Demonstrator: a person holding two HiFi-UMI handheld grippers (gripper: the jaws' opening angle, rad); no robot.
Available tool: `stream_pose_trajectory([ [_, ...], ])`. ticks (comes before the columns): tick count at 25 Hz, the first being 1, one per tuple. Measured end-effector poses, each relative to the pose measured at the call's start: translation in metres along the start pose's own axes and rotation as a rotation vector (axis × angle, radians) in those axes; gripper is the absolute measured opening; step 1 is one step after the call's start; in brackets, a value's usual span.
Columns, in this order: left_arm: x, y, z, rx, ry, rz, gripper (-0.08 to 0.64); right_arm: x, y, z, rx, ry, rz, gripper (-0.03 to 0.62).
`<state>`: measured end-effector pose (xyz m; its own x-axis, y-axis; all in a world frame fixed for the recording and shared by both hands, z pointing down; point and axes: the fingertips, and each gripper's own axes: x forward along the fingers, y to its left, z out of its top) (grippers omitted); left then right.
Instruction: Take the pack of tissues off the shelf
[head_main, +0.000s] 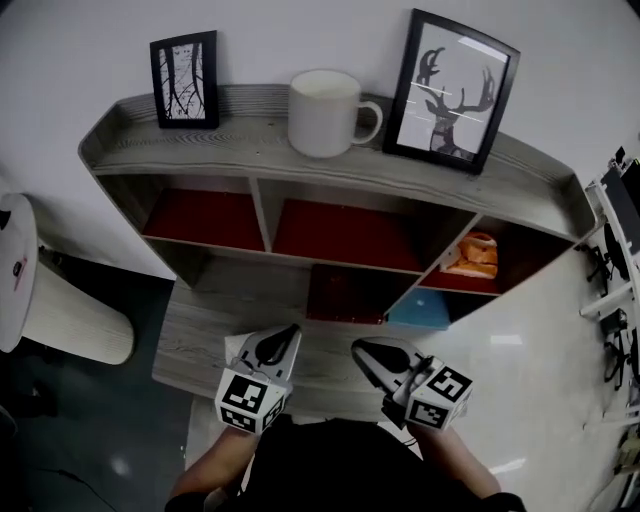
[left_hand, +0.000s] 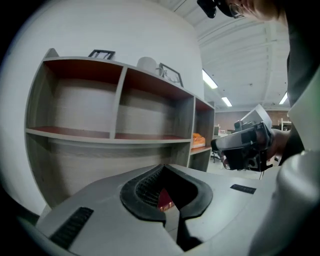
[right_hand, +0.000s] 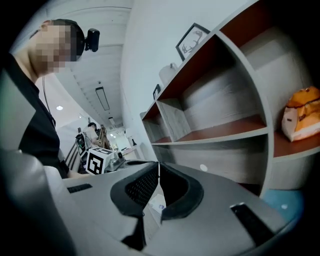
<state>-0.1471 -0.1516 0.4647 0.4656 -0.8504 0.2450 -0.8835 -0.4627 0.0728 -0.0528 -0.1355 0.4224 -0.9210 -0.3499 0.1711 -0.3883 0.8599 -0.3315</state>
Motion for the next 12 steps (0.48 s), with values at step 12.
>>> stream_pose_trajectory([
  [12,0.106,-0.150,0.049,0.020,-0.012,-0.046,0.012,-0.157,-0.097,0.011,-0.054,-0.038,-0.031,0.020],
])
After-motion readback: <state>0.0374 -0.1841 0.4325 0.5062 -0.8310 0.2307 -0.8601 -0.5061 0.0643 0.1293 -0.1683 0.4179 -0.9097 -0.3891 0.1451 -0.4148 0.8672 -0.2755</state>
